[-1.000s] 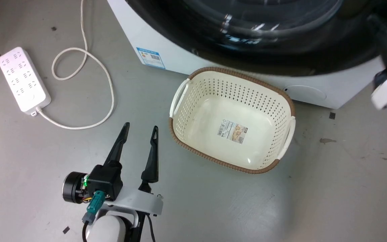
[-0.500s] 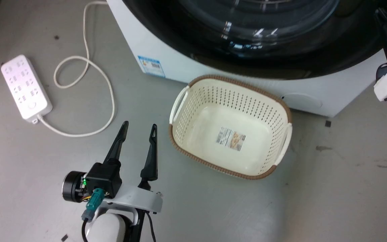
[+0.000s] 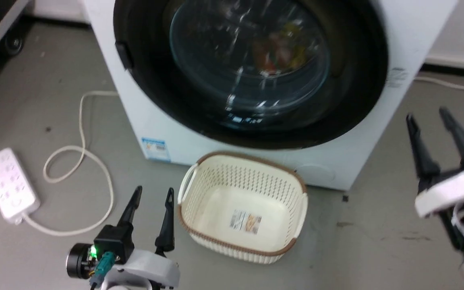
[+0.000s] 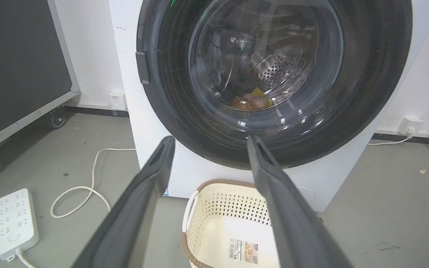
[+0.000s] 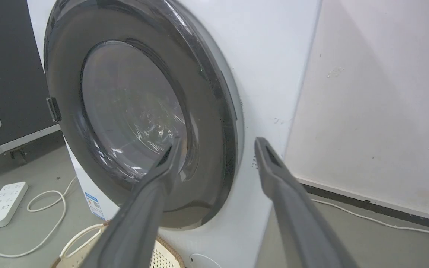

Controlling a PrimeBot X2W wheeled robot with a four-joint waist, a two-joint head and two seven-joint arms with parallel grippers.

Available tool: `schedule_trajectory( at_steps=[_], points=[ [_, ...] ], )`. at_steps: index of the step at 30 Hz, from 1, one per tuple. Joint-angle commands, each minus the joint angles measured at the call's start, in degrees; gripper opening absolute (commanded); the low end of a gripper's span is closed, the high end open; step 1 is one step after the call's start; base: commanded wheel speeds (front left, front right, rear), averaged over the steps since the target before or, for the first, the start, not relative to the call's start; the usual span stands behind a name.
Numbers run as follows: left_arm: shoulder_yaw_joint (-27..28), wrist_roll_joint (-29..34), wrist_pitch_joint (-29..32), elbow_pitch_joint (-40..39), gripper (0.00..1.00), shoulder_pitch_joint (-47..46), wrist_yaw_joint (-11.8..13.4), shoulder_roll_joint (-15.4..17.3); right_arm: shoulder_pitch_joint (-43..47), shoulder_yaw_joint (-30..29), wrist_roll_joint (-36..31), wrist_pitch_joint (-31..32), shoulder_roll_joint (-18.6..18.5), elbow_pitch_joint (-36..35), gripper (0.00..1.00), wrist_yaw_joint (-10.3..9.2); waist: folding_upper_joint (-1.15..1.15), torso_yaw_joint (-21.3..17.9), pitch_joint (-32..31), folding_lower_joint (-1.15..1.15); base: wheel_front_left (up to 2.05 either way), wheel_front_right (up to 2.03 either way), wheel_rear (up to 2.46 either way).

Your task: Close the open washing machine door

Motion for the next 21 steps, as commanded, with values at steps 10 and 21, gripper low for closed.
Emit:
schedule_trajectory(
  at_steps=[10,21],
  points=[
    [0.9,0.3,-0.2,2.4,1.0,2.7,-1.6,0.0,17.9,-9.9,-10.1,-0.3,11.7,-12.2,1.0,-0.04,0.0,-5.0,-6.4,0.01,0.0,0.0,0.0],
    [-0.2,0.5,-0.2,3.1,1.0,4.1,-1.4,0.0,26.0,-12.0,-15.5,-0.3,17.3,-15.1,1.0,-0.04,0.0,-5.2,-7.0,0.01,0.0,0.0,0.0]
  ],
)
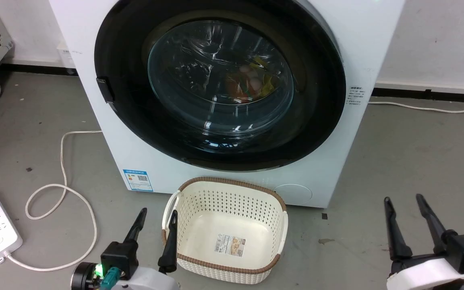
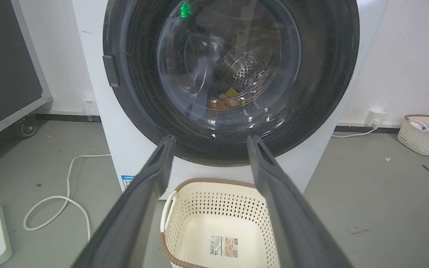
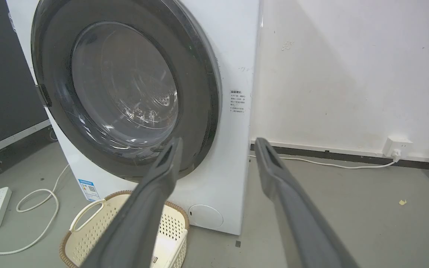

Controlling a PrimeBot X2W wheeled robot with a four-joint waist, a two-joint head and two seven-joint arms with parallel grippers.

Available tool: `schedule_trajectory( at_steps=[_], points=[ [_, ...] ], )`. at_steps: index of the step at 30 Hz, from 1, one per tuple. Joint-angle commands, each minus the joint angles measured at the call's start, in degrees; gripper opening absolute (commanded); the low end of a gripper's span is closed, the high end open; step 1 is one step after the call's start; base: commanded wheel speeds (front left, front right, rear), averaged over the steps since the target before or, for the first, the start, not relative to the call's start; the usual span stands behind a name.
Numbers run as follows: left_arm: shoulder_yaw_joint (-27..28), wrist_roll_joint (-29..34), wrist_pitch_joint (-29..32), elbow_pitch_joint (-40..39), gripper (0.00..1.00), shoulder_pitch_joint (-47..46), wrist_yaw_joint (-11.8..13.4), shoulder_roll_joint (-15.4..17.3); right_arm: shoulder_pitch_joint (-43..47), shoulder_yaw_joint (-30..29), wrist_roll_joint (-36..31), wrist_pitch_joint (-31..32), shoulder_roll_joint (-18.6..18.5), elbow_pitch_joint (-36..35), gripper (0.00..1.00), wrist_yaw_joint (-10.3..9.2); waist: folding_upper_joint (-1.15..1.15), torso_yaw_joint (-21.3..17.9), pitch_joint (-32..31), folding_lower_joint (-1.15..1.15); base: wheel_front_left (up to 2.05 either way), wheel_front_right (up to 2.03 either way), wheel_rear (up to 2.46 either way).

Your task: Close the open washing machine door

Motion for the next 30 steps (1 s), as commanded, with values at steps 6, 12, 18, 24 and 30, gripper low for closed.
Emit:
schedule_trajectory(
  at_steps=[6,12,18,24,30],
  points=[
    [-0.3,0.8,-0.2,0.3,1.0,0.6,-0.1,0.1,1.0,-0.1,-0.9,-0.3,0.5,-0.1,1.0,-0.03,0.0,0.2,-0.1,0.0,0.0,0.0,0.0],
    [-0.2,0.4,0.3,0.0,0.0,0.2,0.0,0.0,-0.1,0.1,-0.5,0.2,0.2,-0.1,0.0,0.01,0.0,0.3,0.0,0.0,0.0,0.0,0.0],
    [0.1,0.7,1.0,-0.6,0.0,0.3,0.2,0.0,0.0,0.4,-0.6,0.9,0.2,-0.4,0.0,0.01,0.0,0.2,0.0,0.0,0.0,0.0,0.0],
    [0.4,1.0,1.7,-1.2,0.0,0.4,0.4,0.0,0.0,0.6,-0.8,1.6,0.2,-0.8,0.0,0.01,0.0,0.2,0.1,0.0,0.0,0.0,0.0],
    [0.7,1.3,2.4,-1.8,0.0,0.5,0.6,0.0,0.1,0.9,-1.0,2.3,0.2,-1.2,0.0,0.0,0.0,0.2,0.2,0.0,0.0,0.0,0.0]
  ],
)
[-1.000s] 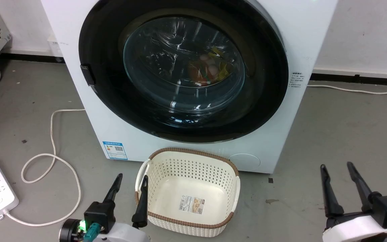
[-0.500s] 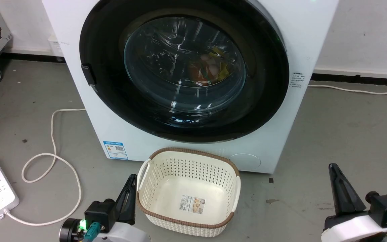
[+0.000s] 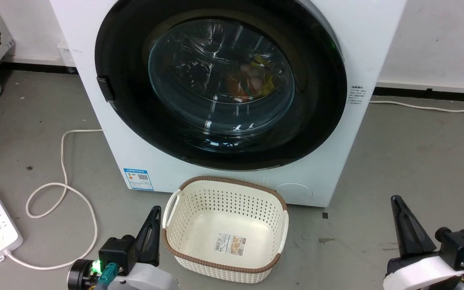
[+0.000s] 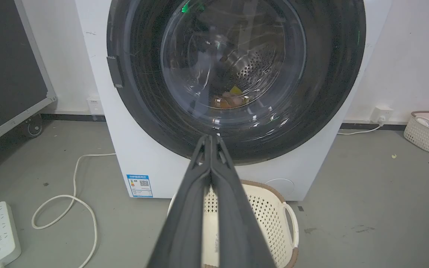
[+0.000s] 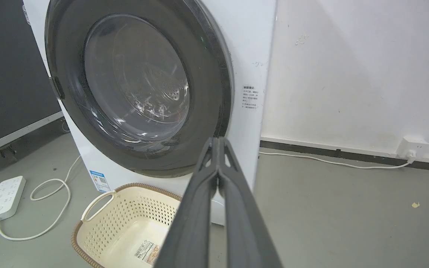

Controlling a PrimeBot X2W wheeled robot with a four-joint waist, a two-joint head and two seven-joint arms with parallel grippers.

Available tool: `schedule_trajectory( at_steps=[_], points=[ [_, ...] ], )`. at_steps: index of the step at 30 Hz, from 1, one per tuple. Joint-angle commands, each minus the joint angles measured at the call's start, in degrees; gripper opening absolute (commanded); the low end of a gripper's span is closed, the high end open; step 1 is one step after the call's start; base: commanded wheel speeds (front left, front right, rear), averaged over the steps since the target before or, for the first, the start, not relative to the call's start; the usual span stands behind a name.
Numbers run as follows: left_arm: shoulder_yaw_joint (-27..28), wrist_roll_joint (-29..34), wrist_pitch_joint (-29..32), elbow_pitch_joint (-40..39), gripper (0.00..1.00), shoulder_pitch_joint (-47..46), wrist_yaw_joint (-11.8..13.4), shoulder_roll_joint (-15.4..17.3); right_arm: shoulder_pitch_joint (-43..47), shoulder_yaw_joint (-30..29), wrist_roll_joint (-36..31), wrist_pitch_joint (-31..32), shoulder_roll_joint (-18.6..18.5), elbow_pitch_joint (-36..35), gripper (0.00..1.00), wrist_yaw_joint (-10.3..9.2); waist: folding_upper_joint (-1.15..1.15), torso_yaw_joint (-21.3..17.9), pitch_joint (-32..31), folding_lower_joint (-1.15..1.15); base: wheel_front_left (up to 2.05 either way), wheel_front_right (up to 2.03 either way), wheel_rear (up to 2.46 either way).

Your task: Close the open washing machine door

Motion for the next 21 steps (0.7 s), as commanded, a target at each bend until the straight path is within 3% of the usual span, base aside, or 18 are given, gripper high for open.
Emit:
schedule_trajectory(
  at_steps=[1,21],
  points=[
    [0.2,0.4,0.3,-0.4,0.0,0.4,0.4,0.0,0.2,0.2,-0.5,0.4,0.1,-0.5,0.0,-0.01,0.0,0.0,0.0,0.0,0.0,0.0,0.0],
    [1.2,1.4,2.6,-2.5,0.0,0.7,0.9,0.0,0.4,1.1,-1.1,2.7,0.1,-1.8,0.0,-0.01,0.0,-0.1,0.2,0.0,0.0,0.0,0.0]
  ],
)
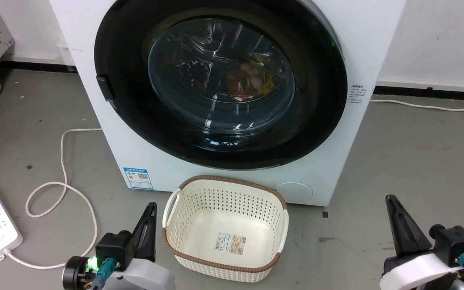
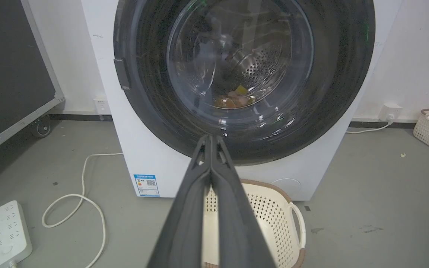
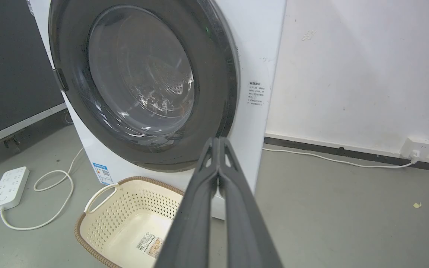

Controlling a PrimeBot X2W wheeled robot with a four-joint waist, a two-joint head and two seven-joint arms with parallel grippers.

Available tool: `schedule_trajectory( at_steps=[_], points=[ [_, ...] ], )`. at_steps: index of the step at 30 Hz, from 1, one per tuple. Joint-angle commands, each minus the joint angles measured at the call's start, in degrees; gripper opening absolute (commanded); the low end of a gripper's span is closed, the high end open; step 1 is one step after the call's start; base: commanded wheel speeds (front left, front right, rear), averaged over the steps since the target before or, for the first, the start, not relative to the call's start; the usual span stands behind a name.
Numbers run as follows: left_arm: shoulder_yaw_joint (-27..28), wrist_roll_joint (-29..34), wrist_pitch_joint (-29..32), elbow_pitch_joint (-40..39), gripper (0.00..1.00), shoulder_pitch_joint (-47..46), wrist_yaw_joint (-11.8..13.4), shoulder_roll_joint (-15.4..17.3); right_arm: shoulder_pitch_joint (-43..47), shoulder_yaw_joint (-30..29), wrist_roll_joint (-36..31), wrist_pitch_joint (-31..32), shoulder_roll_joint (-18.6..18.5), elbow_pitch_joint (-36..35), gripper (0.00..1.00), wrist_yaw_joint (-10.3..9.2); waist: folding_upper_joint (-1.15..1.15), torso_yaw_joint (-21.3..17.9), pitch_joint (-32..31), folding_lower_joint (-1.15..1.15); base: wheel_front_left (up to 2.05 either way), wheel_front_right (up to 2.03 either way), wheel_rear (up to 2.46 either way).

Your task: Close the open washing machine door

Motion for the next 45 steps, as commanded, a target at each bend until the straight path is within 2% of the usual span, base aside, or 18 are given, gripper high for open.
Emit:
schedule_trajectory(
  at_steps=[1,45],
  points=[
    [0.3,0.5,0.5,-0.6,0.0,0.7,0.5,0.0,0.4,0.2,-0.5,0.4,0.1,-0.6,0.0,-0.01,0.0,0.0,0.0,0.0,0.0,0.0,0.0],
    [2.5,2.7,5.6,-5.2,0.0,1.5,1.8,0.0,0.7,2.2,-1.7,5.6,0.3,-3.5,0.0,-0.03,0.0,-0.3,0.5,0.0,0.0,0.0,0.0]
  ],
)
